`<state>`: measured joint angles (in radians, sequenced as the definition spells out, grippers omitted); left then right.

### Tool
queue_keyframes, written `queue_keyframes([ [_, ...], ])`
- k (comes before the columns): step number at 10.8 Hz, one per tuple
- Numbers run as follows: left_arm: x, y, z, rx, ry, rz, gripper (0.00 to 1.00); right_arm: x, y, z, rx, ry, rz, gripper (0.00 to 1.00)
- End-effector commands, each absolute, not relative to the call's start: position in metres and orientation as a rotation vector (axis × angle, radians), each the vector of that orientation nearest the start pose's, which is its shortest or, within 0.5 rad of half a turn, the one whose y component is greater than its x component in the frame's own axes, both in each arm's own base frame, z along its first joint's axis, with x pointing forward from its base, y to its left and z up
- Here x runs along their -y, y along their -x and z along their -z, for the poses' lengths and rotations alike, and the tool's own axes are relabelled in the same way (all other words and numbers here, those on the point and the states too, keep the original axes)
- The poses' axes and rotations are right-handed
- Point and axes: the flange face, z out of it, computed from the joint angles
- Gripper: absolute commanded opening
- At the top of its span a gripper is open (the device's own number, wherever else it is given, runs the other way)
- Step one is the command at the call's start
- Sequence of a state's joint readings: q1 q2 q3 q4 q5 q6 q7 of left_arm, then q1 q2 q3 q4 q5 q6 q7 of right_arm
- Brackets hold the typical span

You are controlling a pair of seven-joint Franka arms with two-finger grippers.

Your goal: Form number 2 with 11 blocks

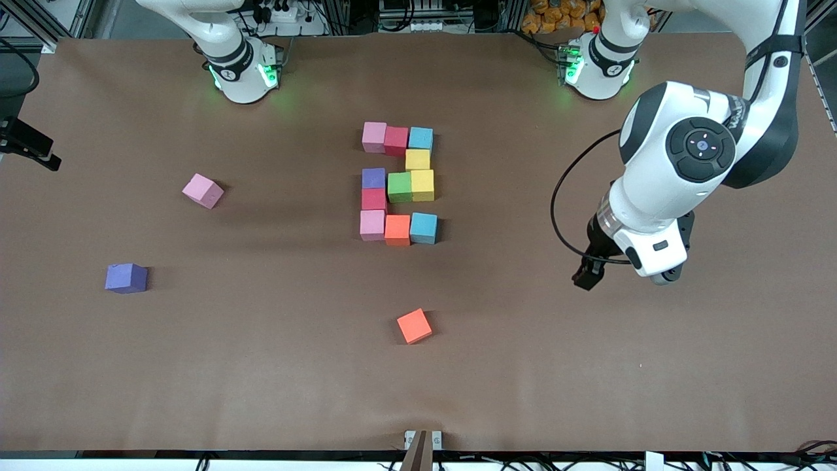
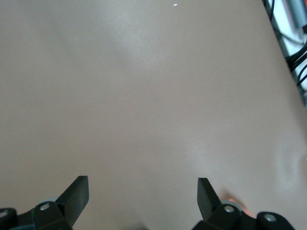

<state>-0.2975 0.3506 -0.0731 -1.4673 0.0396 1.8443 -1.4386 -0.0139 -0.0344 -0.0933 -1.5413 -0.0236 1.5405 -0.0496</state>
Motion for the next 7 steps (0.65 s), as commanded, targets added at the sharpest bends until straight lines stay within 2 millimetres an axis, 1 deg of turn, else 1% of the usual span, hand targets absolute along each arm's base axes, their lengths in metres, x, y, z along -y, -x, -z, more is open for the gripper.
queue_keyframes([
  [1, 0.209, -0.598, -0.504, 1.38, 2.803, 0.006, 1.0, 0.071, -0.537, -0.659, -0.089, 3.179, 0.04, 1.0],
  [2, 0.203, -0.584, -0.511, 1.243, 2.861, 0.007, 1.0, 0.071, -0.536, -0.659, -0.089, 3.179, 0.038, 1.0],
  [3, 0.191, -0.575, -0.521, 1.121, 2.913, 0.018, 1.0, 0.071, -0.537, -0.659, -0.091, 3.173, 0.041, 1.0],
  [4, 0.179, -0.572, -0.536, 1.031, 2.958, 0.047, 1.0, 0.071, -0.537, -0.658, -0.093, 3.17, 0.037, 1.0],
  [6, 0.161, -0.566, -0.559, 0.821, 3.024, 0.069, 1.0, 0.069, -0.537, -0.658, -0.093, 3.167, 0.037, 1.0],
  [7, 0.142, -0.566, -0.57, 0.713, 3.054, 0.095, 1.0, 0.068, -0.537, -0.658, -0.09, 3.165, 0.038, 1.0],
])
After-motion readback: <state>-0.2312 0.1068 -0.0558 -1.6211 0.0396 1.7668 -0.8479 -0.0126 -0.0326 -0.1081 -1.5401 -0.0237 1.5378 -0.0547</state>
